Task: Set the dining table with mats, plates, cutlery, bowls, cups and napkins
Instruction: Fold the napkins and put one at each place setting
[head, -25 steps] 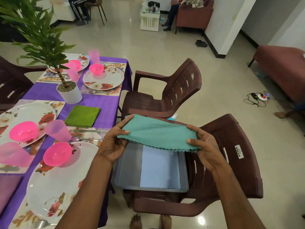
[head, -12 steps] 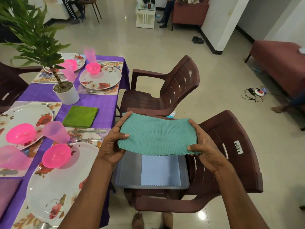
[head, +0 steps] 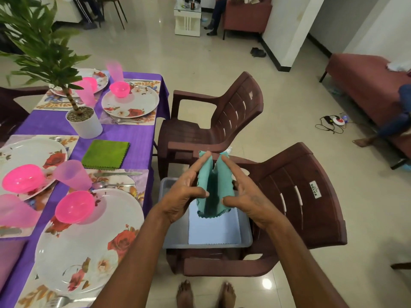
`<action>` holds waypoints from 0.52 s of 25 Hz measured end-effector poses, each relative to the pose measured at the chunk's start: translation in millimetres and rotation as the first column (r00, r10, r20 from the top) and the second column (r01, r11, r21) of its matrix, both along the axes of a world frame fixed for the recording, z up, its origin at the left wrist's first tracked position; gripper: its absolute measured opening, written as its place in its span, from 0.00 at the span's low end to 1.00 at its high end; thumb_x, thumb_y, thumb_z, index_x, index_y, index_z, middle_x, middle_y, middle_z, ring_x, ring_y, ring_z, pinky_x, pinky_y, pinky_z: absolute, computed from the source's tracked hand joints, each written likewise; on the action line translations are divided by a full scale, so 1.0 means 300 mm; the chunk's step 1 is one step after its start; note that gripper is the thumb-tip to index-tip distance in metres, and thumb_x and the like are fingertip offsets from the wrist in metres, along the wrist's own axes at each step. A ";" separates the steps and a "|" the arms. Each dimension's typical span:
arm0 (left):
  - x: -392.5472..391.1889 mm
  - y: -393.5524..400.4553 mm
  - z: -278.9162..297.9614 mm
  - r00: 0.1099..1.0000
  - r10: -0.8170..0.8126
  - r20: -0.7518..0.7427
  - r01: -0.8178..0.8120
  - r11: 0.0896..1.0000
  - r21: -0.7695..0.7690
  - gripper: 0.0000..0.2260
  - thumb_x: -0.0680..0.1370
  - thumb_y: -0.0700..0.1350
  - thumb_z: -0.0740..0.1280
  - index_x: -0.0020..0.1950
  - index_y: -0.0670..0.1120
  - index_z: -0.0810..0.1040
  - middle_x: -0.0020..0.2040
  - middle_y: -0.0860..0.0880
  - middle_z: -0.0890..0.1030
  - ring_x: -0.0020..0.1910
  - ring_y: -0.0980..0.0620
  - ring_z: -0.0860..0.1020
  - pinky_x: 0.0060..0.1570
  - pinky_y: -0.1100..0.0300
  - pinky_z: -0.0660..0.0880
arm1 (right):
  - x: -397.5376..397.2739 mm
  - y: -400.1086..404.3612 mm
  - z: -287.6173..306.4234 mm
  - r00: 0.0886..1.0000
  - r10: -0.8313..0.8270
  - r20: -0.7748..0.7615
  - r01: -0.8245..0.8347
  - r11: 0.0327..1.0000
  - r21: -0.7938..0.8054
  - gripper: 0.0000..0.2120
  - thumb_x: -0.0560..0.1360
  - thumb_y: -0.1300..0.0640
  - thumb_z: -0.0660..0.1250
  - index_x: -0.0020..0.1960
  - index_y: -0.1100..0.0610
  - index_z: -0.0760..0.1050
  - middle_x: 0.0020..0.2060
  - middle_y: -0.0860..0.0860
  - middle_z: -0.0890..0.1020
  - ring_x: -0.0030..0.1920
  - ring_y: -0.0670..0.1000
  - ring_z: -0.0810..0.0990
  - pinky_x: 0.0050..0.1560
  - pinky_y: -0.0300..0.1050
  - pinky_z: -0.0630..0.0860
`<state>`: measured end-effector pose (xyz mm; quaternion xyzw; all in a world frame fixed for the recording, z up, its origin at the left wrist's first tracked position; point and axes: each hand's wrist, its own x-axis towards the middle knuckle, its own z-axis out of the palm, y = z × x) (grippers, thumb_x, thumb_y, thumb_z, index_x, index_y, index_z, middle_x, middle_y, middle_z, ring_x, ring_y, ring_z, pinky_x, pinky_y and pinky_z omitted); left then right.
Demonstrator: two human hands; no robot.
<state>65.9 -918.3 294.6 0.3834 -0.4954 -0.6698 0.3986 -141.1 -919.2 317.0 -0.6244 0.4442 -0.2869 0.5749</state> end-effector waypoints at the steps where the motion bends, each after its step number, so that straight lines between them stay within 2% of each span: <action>1: -0.021 0.013 0.007 1.000 -0.016 0.019 0.017 1.000 -0.023 0.44 0.69 0.32 0.67 0.80 0.62 0.62 0.77 0.53 0.67 0.73 0.48 0.71 0.65 0.51 0.76 | 0.025 0.014 0.005 0.999 0.024 -0.027 -0.024 0.999 -0.024 0.48 0.70 0.67 0.70 0.81 0.38 0.53 0.77 0.40 0.63 0.73 0.51 0.69 0.66 0.53 0.77; 5: -0.061 0.059 0.037 0.996 -0.020 0.082 0.027 0.997 -0.078 0.46 0.70 0.33 0.65 0.82 0.60 0.52 0.79 0.59 0.62 0.74 0.57 0.70 0.65 0.53 0.76 | 0.067 0.062 0.024 0.990 0.051 -0.131 -0.062 0.994 -0.086 0.47 0.77 0.64 0.68 0.81 0.38 0.44 0.78 0.37 0.56 0.76 0.45 0.64 0.69 0.43 0.74; 9: -0.077 0.122 0.078 0.994 0.055 0.099 -0.047 0.996 -0.081 0.45 0.74 0.38 0.64 0.81 0.66 0.44 0.76 0.64 0.62 0.69 0.56 0.75 0.59 0.54 0.79 | 0.063 0.108 0.060 0.986 0.119 -0.116 -0.134 0.983 -0.128 0.45 0.79 0.63 0.63 0.79 0.33 0.39 0.80 0.36 0.51 0.77 0.46 0.64 0.73 0.52 0.71; 11: -0.100 0.163 0.090 0.982 0.156 0.105 -0.150 0.987 -0.063 0.40 0.80 0.44 0.63 0.80 0.70 0.42 0.80 0.61 0.58 0.74 0.53 0.70 0.57 0.57 0.79 | 0.069 0.143 0.082 0.991 0.126 -0.051 -0.131 0.985 -0.110 0.41 0.80 0.58 0.58 0.79 0.30 0.39 0.80 0.36 0.51 0.75 0.43 0.66 0.72 0.49 0.72; 13: -0.127 0.226 0.099 0.955 0.231 0.186 -0.216 0.971 -0.097 0.34 0.85 0.51 0.60 0.79 0.68 0.38 0.79 0.67 0.50 0.75 0.62 0.62 0.61 0.64 0.74 | 0.084 0.200 0.100 0.990 0.140 -0.028 -0.142 0.985 -0.102 0.34 0.83 0.51 0.54 0.78 0.29 0.39 0.81 0.37 0.48 0.73 0.40 0.64 0.69 0.41 0.71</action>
